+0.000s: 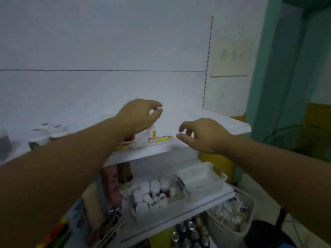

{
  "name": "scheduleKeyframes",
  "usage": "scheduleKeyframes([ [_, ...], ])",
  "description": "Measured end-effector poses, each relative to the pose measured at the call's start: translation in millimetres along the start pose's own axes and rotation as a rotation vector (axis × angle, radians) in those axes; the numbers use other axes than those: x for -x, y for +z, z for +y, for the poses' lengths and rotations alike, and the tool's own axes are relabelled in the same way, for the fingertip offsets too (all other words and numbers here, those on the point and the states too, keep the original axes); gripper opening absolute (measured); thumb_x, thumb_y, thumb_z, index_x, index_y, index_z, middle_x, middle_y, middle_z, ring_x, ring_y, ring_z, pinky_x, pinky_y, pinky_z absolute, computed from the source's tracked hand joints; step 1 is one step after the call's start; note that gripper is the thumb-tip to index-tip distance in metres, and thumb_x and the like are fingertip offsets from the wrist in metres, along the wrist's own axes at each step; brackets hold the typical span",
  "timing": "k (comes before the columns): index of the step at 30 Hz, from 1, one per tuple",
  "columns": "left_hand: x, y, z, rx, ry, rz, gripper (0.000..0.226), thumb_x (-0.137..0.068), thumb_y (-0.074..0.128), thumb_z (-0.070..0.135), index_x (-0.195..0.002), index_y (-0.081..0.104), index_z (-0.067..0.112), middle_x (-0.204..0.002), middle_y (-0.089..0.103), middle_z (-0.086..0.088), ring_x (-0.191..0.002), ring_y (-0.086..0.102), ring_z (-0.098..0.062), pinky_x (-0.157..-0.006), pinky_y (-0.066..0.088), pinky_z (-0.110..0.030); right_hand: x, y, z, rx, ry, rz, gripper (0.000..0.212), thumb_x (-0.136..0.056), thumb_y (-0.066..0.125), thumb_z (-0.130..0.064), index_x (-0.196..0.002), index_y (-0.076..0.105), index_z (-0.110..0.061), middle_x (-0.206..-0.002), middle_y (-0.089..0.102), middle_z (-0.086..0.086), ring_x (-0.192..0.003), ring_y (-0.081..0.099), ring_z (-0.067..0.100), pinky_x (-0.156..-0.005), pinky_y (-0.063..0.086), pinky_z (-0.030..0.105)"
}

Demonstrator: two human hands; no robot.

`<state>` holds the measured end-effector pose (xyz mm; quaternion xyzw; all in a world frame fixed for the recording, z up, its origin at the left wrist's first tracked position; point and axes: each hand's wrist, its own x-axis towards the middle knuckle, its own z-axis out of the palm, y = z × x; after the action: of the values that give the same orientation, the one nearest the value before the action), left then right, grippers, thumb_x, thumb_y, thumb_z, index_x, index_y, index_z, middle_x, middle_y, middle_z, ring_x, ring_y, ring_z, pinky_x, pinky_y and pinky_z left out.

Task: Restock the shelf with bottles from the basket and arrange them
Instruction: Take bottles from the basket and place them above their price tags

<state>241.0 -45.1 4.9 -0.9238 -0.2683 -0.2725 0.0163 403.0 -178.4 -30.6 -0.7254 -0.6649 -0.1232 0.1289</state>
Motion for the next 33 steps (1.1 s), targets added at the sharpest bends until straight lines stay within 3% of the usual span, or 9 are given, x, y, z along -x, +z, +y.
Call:
scheduleKeyframes([
  [3, 24.7, 64.3, 48.6, 0.095, 0.099, 0.005, 0.035, -0.09, 0.038, 0.038, -0.097, 0.067, 0.02, -0.087, 0.071, -0.002, -0.081, 0.063, -0.023, -0.071, 0.047, -0.031, 37.3, 27.5, 30.3, -0.015, 0.046, -0.156, 0.033, -0.091, 0.045, -0.051, -0.102, 0.065, -0.026, -0.091, 0.071, -0.004, -0.079, 0.06, 0.014, -0.073, 0.052, 0.032],
  [6, 53.9, 129.6, 54.2, 0.009, 0.112, -0.262, 0.035, -0.092, 0.037, 0.039, -0.093, 0.065, 0.018, -0.084, 0.069, -0.004, -0.073, 0.059, -0.02, -0.064, 0.041, -0.027, 62.0, 73.9, 57.8, -0.091, 0.099, -0.299, 0.028, -0.091, 0.048, -0.046, -0.098, 0.067, -0.027, -0.092, 0.07, -0.004, -0.079, 0.06, 0.013, -0.072, 0.052, 0.032],
  [9, 75.2, 175.1, 21.1, 0.116, -0.132, -0.349, 0.024, -0.092, 0.044, 0.029, -0.093, 0.064, 0.017, -0.086, 0.068, -0.005, -0.074, 0.063, -0.021, -0.068, 0.051, -0.028, 71.3, 126.7, 73.5, -0.255, 0.154, -0.386, 0.018, -0.089, 0.051, -0.039, -0.081, 0.065, -0.031, -0.081, 0.071, -0.003, -0.071, 0.062, 0.015, -0.072, 0.054, 0.039],
  [12, 93.4, 209.6, -19.5, 0.242, -0.394, -0.389, 0.017, -0.088, 0.049, 0.019, -0.095, 0.065, 0.017, -0.082, 0.065, -0.001, -0.064, 0.06, -0.015, -0.056, 0.046, -0.021, 61.8, 178.6, 73.8, -0.393, 0.198, -0.417, 0.011, -0.086, 0.057, -0.028, -0.081, 0.066, -0.027, -0.084, 0.072, 0.001, -0.077, 0.065, 0.018, -0.073, 0.055, 0.036],
  [15, 112.5, 253.1, -56.4, 0.213, -0.508, -0.475, 0.026, -0.085, 0.056, 0.013, -0.111, 0.064, 0.014, -0.107, 0.062, -0.004, -0.098, 0.059, -0.02, -0.079, 0.044, -0.023, 38.6, 235.2, 64.0, -0.437, 0.249, -0.445, 0.02, -0.088, 0.058, -0.026, -0.101, 0.067, -0.015, -0.095, 0.07, 0.003, -0.086, 0.062, 0.016, -0.077, 0.049, 0.027],
  [18, 125.7, 305.1, -79.7, 0.147, -0.591, -0.566, 0.038, -0.088, 0.053, 0.019, -0.126, 0.053, 0.017, -0.135, 0.048, -0.005, -0.126, 0.044, -0.025, -0.102, 0.035, -0.029, 4.0, 286.3, 50.9, -0.483, 0.289, -0.513, 0.029, -0.09, 0.055, -0.022, -0.115, 0.061, -0.01, -0.11, 0.066, 0.01, -0.103, 0.061, 0.025, -0.085, 0.046, 0.029],
  [22, 124.1, 353.6, -85.6, 0.096, -0.532, -0.629, 0.035, -0.091, 0.049, 0.018, -0.125, 0.053, 0.018, -0.135, 0.047, -0.004, -0.126, 0.045, -0.025, -0.104, 0.038, -0.036, -24.9, 341.5, 34.5, -0.551, 0.348, -0.582, 0.049, -0.087, 0.058, -0.023, -0.134, 0.047, -0.02, -0.13, 0.055, 0.004, -0.118, 0.054, 0.023, -0.097, 0.043, 0.031],
  [26, 115.7, 368.3, -95.3, -0.016, -0.424, -0.726, 0.032, -0.088, 0.056, 0.027, -0.119, 0.054, 0.02, -0.127, 0.049, -0.002, -0.122, 0.047, -0.023, -0.097, 0.043, -0.036, -29.3, 377.8, 31.0, -0.541, 0.333, -0.613, 0.059, -0.082, 0.063, -0.038, -0.137, 0.045, -0.025, -0.136, 0.054, -0.001, -0.123, 0.052, 0.019, -0.103, 0.041, 0.032],
  [33, 107.9, 378.4, -88.4, -0.065, -0.459, -0.73, 0.031, -0.089, 0.052, 0.017, -0.12, 0.054, 0.02, -0.128, 0.053, -0.001, -0.122, 0.049, -0.025, -0.098, 0.045, -0.044, -31.4, 383.9, 25.6, -0.452, 0.398, -0.493, 0.03, -0.084, 0.055, -0.048, -0.108, 0.06, -0.03, -0.108, 0.067, -0.006, -0.104, 0.062, 0.015, -0.082, 0.043, 0.024],
])
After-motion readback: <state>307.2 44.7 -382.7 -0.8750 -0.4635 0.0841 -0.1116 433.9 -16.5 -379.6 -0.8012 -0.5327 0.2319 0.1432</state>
